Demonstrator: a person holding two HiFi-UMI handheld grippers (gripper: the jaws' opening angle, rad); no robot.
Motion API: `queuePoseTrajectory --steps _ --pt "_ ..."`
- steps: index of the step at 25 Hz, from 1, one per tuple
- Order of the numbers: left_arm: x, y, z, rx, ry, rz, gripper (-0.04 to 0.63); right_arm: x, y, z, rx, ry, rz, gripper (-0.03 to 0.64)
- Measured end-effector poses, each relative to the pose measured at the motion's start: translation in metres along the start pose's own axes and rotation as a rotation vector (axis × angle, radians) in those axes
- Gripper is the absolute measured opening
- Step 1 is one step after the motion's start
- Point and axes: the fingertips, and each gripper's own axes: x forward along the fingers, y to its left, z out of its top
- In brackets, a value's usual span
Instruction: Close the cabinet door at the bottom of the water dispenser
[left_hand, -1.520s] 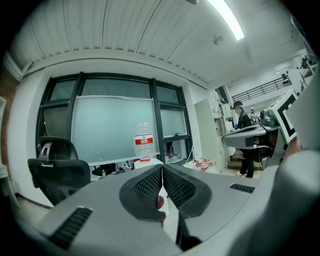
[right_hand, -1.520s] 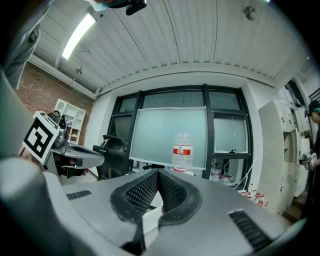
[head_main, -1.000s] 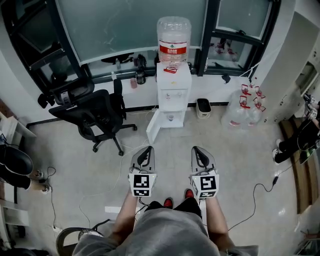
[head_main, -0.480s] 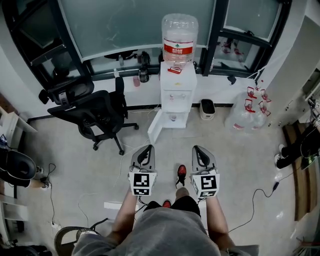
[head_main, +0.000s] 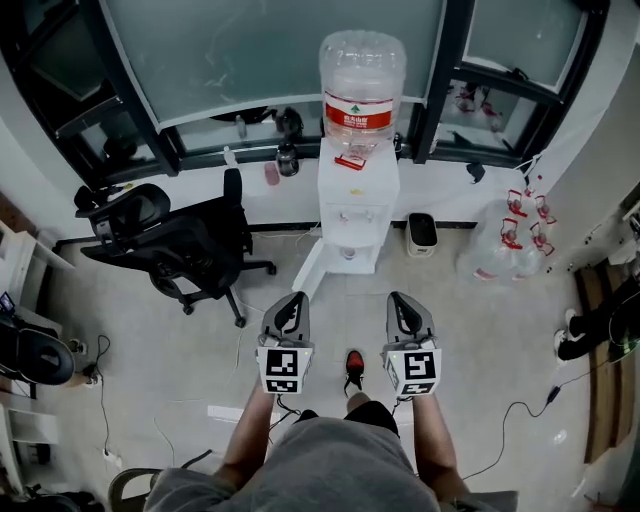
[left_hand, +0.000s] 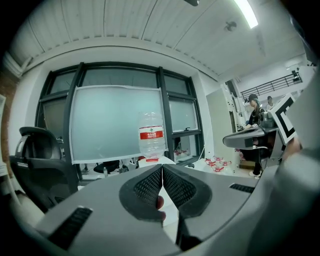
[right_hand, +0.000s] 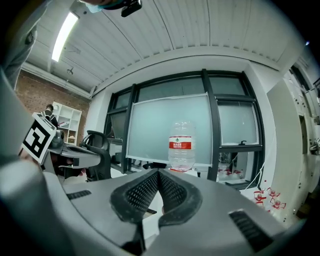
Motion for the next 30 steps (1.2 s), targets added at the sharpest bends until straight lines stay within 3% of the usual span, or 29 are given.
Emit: queuePoseTrajectory --steps 12,20,30 --pt "0.123 0.036 -0.011 -0.062 0.071 0.047 0.025 0.135 -0.055 -0.019 0.027 0.082 0.08 0.017" --pt "0.192 0.059 -0.041 -0.096 0.145 0.093 0.025 0.212 -0.073 -0.054 0.074 0.163 0.154 0.017" --pt "0.24 0.078 -0.101 -0.12 0.233 0.136 0.025 0.276 -0.072 -0.116 0.121 0.227 0.224 0.017"
